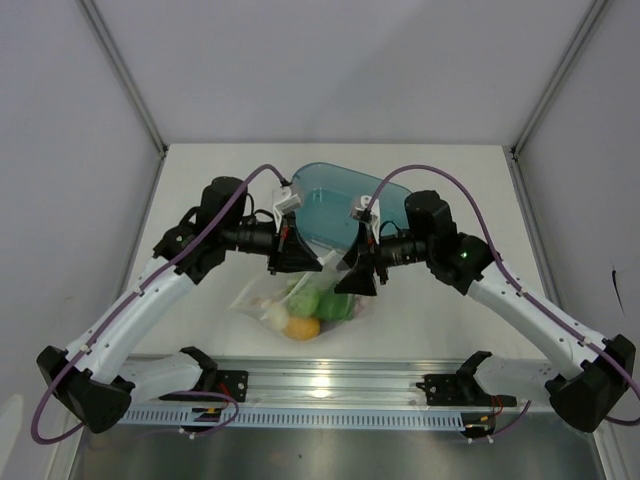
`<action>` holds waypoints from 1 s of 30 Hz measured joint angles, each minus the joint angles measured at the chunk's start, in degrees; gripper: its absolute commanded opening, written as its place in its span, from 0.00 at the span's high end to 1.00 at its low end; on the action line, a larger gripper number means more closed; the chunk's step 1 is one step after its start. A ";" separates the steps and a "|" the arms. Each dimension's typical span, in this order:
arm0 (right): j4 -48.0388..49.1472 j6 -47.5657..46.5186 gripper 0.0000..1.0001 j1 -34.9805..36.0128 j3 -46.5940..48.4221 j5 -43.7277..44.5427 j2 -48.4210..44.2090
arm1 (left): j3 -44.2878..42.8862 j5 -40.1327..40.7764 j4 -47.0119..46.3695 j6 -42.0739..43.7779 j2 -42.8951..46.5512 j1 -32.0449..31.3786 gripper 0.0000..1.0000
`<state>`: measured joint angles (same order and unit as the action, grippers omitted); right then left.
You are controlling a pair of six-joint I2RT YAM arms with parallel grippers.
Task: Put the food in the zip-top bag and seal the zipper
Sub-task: Zip the zipper food storage bag at the center of the board.
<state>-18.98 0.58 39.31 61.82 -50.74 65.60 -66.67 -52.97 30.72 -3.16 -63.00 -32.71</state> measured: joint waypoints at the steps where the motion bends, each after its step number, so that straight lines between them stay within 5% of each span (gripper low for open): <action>1: -1.44 -1.16 0.29 0.57 0.61 0.04 0.26 | -0.46 -0.09 0.55 0.09 -0.22 0.00 0.99; 6: -8.07 -5.92 0.28 1.53 5.84 0.02 3.61 | -2.64 -1.20 2.62 0.46 -1.25 0.02 1.00; 17: -20.37 -14.86 0.64 3.61 19.43 0.17 16.74 | -3.19 -2.78 5.51 1.77 -1.55 0.02 1.00; 30: -25.90 -17.75 0.62 7.82 22.73 1.60 19.56 | -3.19 -2.69 6.84 2.14 -2.03 0.28 0.99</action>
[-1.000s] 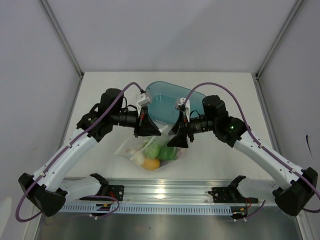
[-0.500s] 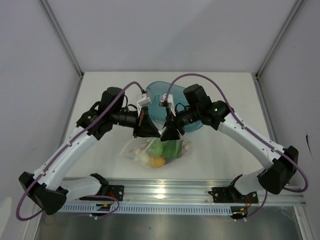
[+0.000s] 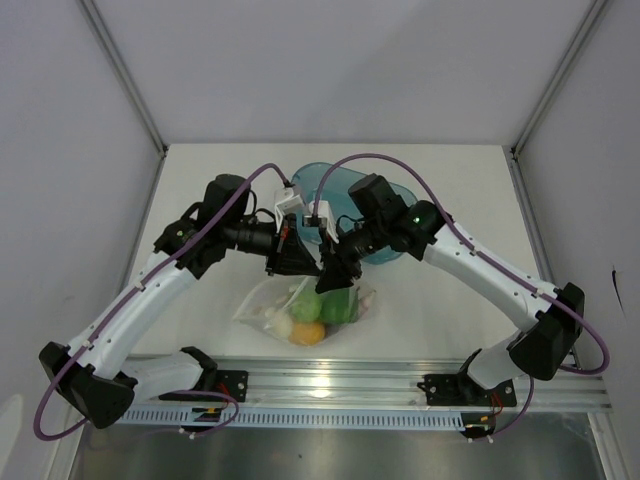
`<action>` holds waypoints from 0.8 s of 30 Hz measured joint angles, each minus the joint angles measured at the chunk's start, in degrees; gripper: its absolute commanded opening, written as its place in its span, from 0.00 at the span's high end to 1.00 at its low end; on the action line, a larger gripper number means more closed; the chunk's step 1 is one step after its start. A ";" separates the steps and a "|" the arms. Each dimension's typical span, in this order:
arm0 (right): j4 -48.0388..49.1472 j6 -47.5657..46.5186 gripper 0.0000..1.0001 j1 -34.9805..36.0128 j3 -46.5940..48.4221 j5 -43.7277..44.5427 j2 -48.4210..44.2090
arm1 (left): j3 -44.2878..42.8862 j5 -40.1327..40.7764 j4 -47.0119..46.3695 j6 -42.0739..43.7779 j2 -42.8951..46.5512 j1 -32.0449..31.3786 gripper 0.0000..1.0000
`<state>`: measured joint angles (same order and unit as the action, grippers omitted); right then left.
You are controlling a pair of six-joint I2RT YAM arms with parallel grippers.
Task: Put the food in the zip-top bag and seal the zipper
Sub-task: Zip the zipper food storage bag at the center of the board.
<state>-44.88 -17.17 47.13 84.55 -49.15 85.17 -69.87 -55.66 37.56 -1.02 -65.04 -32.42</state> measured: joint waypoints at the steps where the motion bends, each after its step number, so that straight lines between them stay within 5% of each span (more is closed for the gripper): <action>1: -0.02 -0.07 0.64 0.26 0.04 0.26 0.00 | 0.00 -0.02 0.02 0.00 0.00 0.00 1.00; 3: -0.33 -0.37 0.78 0.59 0.07 0.50 0.00 | 0.00 -0.02 0.07 0.00 0.00 0.00 0.99; 4: -0.39 -0.66 0.95 0.68 0.07 0.61 0.00 | 0.00 -0.02 0.09 0.00 -0.02 0.00 0.99; 6: -0.85 -0.72 1.00 0.74 0.13 0.39 0.00 | 0.00 0.72 0.07 0.11 -0.15 0.20 0.99; 15: -0.20 0.07 1.00 0.79 -0.26 1.40 -0.26 | 0.00 0.96 0.28 0.11 -0.22 0.26 1.00; 24: 13.18 8.87 1.00 -5.07 -10.43 0.94 -8.61 | 0.24 2.40 -0.85 0.11 -0.15 0.31 0.99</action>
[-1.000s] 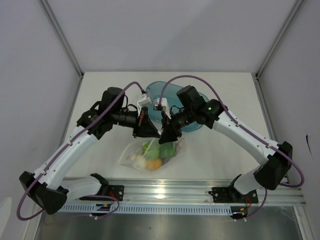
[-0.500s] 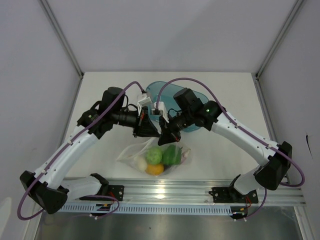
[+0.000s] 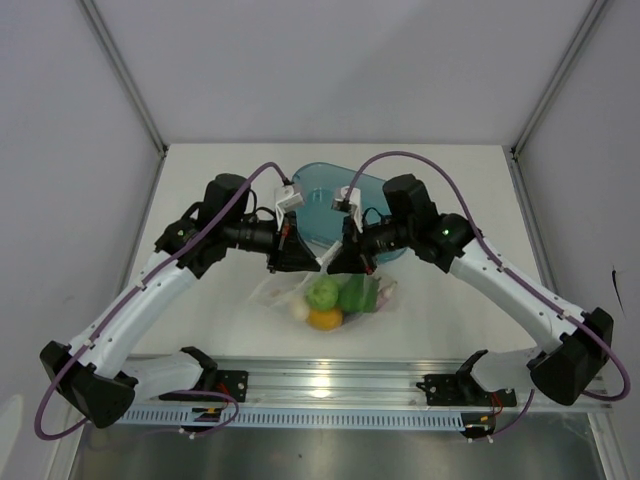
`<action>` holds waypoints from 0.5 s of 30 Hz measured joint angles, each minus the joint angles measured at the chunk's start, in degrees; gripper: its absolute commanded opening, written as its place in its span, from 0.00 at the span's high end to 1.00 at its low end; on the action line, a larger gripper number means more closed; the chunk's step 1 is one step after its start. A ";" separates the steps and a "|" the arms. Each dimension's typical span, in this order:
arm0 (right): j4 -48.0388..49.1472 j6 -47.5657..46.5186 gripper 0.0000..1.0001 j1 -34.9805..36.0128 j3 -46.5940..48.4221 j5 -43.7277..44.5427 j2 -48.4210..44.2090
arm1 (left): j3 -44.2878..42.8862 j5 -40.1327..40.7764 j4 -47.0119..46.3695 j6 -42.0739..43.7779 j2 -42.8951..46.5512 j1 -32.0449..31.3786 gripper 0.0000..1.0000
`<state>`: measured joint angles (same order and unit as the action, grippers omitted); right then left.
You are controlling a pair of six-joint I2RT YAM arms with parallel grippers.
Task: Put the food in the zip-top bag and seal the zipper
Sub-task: Zip the zipper food storage bag at the center of the board.
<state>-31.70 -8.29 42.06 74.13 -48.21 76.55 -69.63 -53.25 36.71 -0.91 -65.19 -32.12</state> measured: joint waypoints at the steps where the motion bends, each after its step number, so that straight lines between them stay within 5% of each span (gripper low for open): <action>1: 1.36 1.31 1.00 -1.16 -0.81 -0.31 -1.09 | 0.15 0.20 -0.33 0.00 0.00 0.00 0.99; 15: 9.40 11.74 1.00 -10.56 -4.04 -1.03 -5.84 | 3.34 4.11 -3.13 -0.11 2.40 0.28 0.99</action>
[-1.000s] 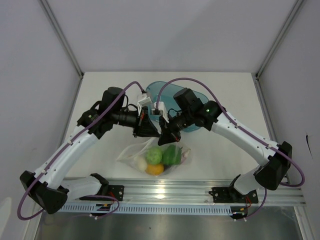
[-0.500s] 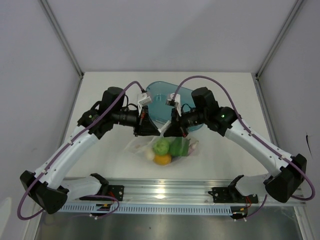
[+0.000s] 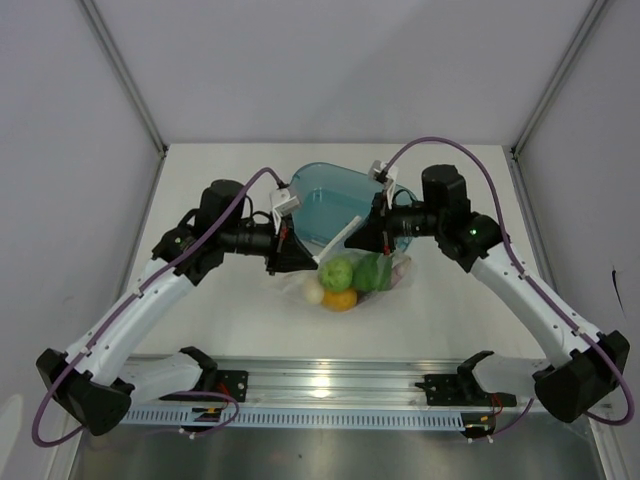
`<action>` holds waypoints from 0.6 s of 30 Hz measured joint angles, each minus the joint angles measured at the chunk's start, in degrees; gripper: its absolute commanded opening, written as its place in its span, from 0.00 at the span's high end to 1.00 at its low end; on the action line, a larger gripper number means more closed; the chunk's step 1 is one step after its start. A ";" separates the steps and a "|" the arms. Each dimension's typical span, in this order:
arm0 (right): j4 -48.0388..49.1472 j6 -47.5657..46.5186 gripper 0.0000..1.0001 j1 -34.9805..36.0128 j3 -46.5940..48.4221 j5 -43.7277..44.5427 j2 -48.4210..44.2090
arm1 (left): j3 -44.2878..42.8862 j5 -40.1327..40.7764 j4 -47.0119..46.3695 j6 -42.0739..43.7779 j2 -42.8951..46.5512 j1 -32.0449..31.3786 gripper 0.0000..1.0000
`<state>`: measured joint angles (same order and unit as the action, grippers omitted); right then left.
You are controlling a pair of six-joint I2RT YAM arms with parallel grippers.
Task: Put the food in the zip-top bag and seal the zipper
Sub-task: Zip the zipper food storage bag at the center of the board.
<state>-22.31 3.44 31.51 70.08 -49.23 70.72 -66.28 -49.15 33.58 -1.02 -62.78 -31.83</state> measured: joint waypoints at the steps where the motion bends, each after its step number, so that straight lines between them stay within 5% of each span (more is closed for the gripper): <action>1: 0.55 0.94 1.00 -0.81 -0.52 0.00 -0.68 | 0.22 0.31 0.00 -0.02 0.22 0.04 0.99; 18: 7.26 12.33 1.00 -7.85 -7.63 4.28 -6.49 | 5.64 7.76 -0.17 -2.45 5.95 1.03 0.99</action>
<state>-15.05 15.77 23.66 62.46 -44.95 64.23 -60.64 -41.39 33.41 -3.46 -56.84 -30.81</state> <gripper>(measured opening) 0.002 0.046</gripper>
